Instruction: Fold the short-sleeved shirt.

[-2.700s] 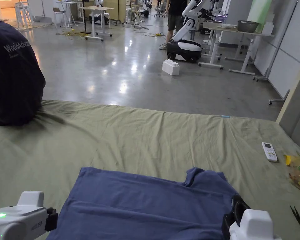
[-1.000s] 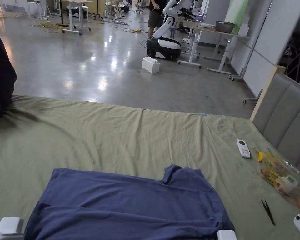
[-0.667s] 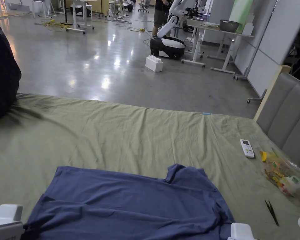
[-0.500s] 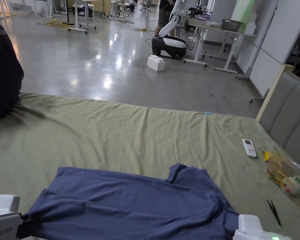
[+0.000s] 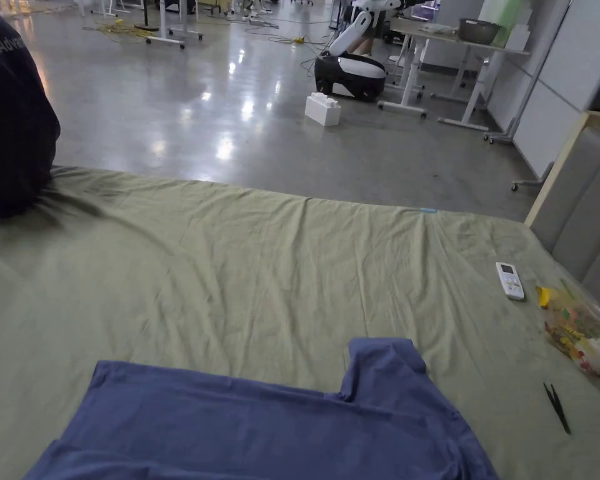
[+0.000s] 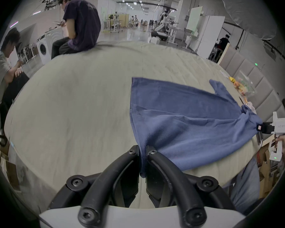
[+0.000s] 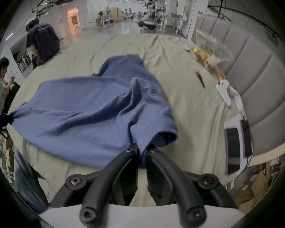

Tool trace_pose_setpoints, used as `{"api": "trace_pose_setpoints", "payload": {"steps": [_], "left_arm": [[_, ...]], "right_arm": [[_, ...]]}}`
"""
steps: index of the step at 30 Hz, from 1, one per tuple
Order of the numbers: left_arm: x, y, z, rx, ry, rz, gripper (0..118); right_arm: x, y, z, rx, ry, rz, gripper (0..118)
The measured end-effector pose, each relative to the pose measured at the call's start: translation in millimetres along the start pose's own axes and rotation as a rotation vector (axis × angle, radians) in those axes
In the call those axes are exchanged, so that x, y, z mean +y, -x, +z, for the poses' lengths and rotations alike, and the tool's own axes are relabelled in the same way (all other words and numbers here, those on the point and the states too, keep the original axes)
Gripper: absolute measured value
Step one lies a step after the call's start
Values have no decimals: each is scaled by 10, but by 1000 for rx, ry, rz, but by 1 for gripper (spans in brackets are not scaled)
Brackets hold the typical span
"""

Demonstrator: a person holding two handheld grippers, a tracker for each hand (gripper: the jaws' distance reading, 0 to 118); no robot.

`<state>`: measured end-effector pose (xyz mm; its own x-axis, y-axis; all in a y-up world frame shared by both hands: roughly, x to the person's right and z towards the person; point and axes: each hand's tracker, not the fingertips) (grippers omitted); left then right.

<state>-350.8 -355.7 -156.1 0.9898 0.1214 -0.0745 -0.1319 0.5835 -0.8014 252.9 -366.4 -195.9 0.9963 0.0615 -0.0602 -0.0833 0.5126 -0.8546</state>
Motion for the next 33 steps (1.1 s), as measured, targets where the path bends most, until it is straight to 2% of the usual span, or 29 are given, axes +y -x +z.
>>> {"api": "trace_pose_setpoints", "payload": {"steps": [6, 12, 13, 14, 16, 17, 18, 19, 20, 21, 26, 30, 33], "left_arm": [[-425, 44, -277, 39, 107, 34, 7], [-450, -66, -473, 102, 120, -52, 7], [-438, -77, -468, 108, 119, -67, 8], [-420, -77, -451, 109, 116, -77, 9], [-399, -114, -422, 114, 118, -86, 10], [-365, -129, -387, 121, 116, -86, 13], [-324, -149, -346, 145, 91, -96, 28], [-281, -180, -325, 161, 57, -101, 45], [-215, -214, -282, 157, 21, -105, 61], [-139, -256, -230, 144, -24, -102, 72], [249, -586, -35, 112, -277, -96, 72], [544, -969, 166, 152, -500, -88, 72], [727, -1146, 287, 150, -626, -70, 72]], "right_arm": [[-526, 226, -236, -29, 117, 14, 8], [-447, 417, -217, -85, 95, 58, 11], [-437, 400, -203, -85, 95, 63, 16], [-419, 381, -176, -88, 95, 68, 26], [-360, 422, -85, -152, 90, 87, 38], [-342, 384, -76, -190, 75, 105, 51], [-295, 377, -26, -198, 47, 111, 78], [-242, 394, 45, -198, 5, 105, 91], [-167, 422, 130, -185, -54, 97, 97], [-71, 476, 285, -174, -108, 89, 99], [286, 735, 542, -103, -448, 63, 99], [535, 981, 608, -98, -701, 39, 99], [717, 1159, 696, -104, -828, 29, 98]]}}
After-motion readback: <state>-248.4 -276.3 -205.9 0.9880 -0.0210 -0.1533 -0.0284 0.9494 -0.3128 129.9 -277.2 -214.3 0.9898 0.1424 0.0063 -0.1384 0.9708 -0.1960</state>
